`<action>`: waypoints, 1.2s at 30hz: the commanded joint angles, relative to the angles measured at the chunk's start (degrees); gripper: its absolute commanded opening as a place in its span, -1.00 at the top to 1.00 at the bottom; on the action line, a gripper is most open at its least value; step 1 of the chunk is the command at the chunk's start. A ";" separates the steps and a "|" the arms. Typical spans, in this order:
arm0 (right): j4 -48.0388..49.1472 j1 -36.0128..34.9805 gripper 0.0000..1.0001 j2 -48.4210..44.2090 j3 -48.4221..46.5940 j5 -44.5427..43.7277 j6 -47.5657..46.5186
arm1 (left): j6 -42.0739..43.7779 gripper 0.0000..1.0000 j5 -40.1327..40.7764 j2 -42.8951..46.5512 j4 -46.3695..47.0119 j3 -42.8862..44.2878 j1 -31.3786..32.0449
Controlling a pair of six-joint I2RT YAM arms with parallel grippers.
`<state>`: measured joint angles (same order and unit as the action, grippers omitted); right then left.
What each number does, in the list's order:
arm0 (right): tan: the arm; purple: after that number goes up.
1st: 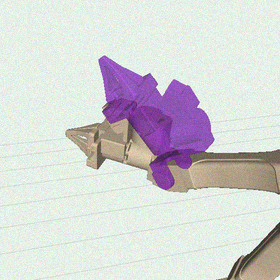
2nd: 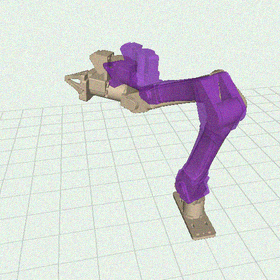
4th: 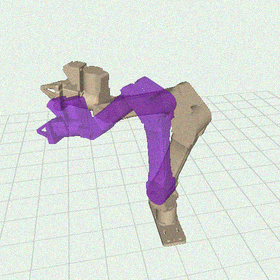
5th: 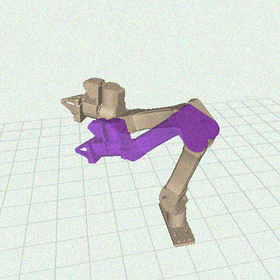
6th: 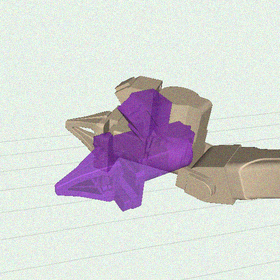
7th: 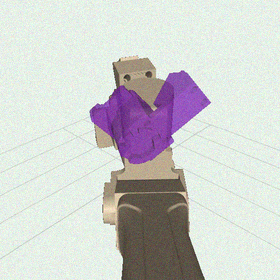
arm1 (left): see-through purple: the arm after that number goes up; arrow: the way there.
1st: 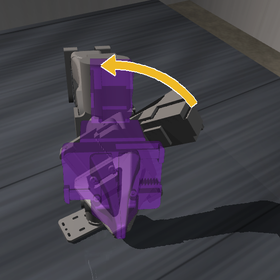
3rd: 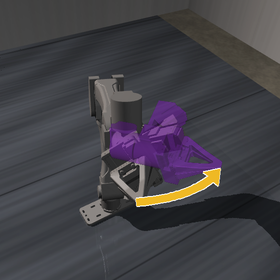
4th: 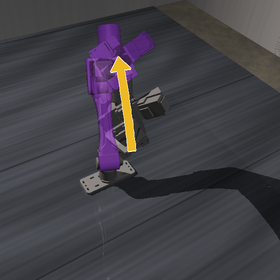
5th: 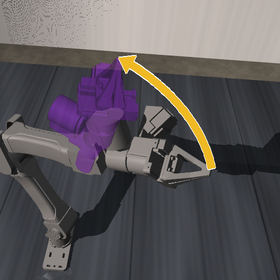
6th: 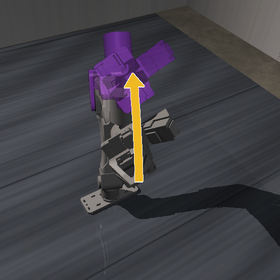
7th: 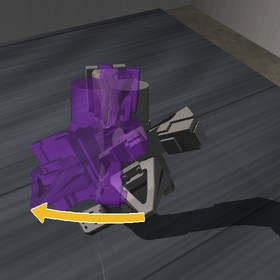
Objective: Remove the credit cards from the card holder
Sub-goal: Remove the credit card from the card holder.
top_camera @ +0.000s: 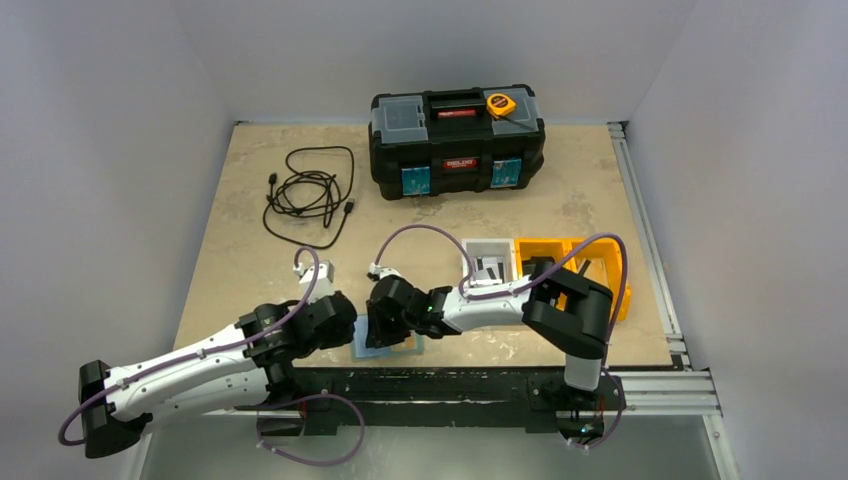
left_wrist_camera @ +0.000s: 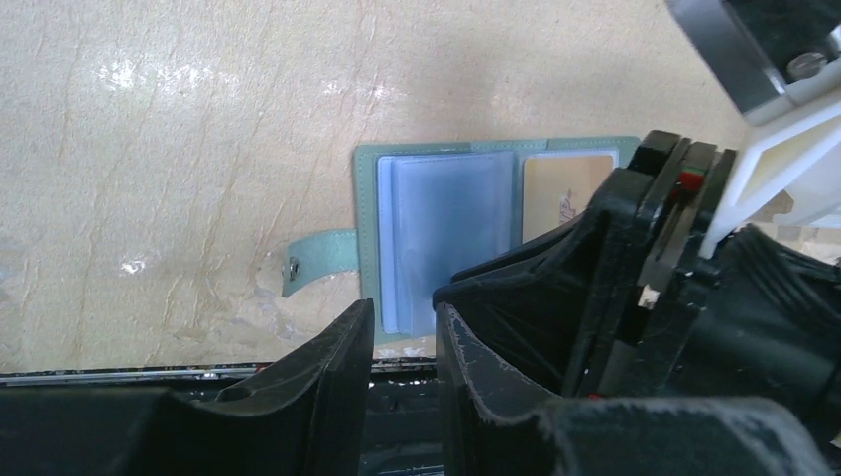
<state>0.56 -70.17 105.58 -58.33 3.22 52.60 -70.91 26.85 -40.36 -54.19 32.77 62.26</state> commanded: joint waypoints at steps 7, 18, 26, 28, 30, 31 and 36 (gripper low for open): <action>-2.73 -0.89 0.60 -5.74 -0.58 -2.90 1.67 | 0.46 0.42 -5.25 -0.78 5.58 2.05 -1.80; -14.60 3.26 0.19 -16.89 4.98 -13.59 1.12 | 7.62 0.45 -27.43 -6.62 27.50 -4.26 -12.34; -17.21 3.90 0.14 -14.99 4.62 -16.68 -0.12 | 8.15 0.50 -33.43 -16.14 34.91 -5.79 -14.90; -16.98 3.90 0.14 -14.23 4.33 -16.59 -0.43 | 8.32 0.50 -34.49 -17.30 36.45 -6.84 -15.79; -16.92 3.90 0.16 -13.37 3.96 -16.40 -0.65 | 8.53 0.51 -35.22 -18.52 37.57 -7.76 -16.78; -16.92 3.91 0.19 -13.00 3.81 -16.36 -0.72 | 8.65 0.51 -35.64 -19.00 38.14 -8.20 -17.25; -16.75 3.90 0.28 -11.16 2.88 -16.19 -0.90 | 8.89 0.53 -38.58 -21.10 43.61 -11.61 -19.47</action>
<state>-16.01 -66.00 94.04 -52.80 -11.09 52.42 -63.33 -8.21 -60.40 -17.23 23.29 44.29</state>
